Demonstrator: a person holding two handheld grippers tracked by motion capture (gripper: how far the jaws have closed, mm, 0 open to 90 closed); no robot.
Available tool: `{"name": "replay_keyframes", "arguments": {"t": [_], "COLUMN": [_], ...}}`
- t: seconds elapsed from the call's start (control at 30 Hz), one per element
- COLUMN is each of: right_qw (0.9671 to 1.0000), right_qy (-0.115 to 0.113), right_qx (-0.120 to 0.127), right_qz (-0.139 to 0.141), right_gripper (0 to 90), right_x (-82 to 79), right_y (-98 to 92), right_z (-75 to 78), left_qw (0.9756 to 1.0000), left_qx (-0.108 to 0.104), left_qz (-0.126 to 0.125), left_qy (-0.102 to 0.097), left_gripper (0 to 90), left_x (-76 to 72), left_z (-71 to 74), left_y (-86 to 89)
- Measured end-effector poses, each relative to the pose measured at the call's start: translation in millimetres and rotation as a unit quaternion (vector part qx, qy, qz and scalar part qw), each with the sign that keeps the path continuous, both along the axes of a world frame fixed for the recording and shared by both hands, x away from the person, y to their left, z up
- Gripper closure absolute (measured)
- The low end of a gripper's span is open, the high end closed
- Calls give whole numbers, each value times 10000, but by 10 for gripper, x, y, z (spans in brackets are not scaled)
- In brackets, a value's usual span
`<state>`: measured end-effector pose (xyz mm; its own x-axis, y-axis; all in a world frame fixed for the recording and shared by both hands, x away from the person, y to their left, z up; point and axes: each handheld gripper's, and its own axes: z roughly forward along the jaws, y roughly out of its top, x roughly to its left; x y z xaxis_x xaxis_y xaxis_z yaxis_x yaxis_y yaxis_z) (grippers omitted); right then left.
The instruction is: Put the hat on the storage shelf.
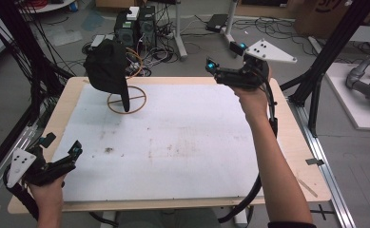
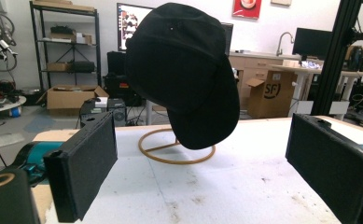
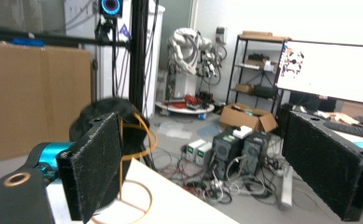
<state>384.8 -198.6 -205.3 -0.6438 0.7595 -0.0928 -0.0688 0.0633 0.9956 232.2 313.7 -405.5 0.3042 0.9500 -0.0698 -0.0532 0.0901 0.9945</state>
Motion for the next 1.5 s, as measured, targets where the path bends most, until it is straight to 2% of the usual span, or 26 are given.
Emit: {"name": "replay_keyframes", "arguments": {"t": [0.1,0.17,0.37,0.77,1.17,1.5], "right_qw": [10000,9999,9997,9993,9977,9960], "right_qy": [17,26,56,11,93,261], "right_qx": [-76,-76,56,136,176,201], "right_qz": [-49,-87,-224,-342,-648,-829], "right_gripper": [122,122,122,122,122,122], "right_x": [-73,-89,-215,-474,-609,-692], "right_y": [-107,-140,-328,-587,-843,-1016], "right_z": [-134,-162,-322,-511,-751,-1026], "left_qw": [10000,10000,10000,9999,9999,9998], "left_qx": [25,20,53,86,108,157], "left_qz": [-10,-17,-40,-74,-82,-87], "left_qy": [17,17,14,19,28,38], "left_gripper": [92,92,92,92,92,92], "left_x": [4,7,17,31,41,48], "left_z": [-2,-3,-3,-3,-5,-8], "left_y": [-4,-16,-42,-77,-97,-108]}}
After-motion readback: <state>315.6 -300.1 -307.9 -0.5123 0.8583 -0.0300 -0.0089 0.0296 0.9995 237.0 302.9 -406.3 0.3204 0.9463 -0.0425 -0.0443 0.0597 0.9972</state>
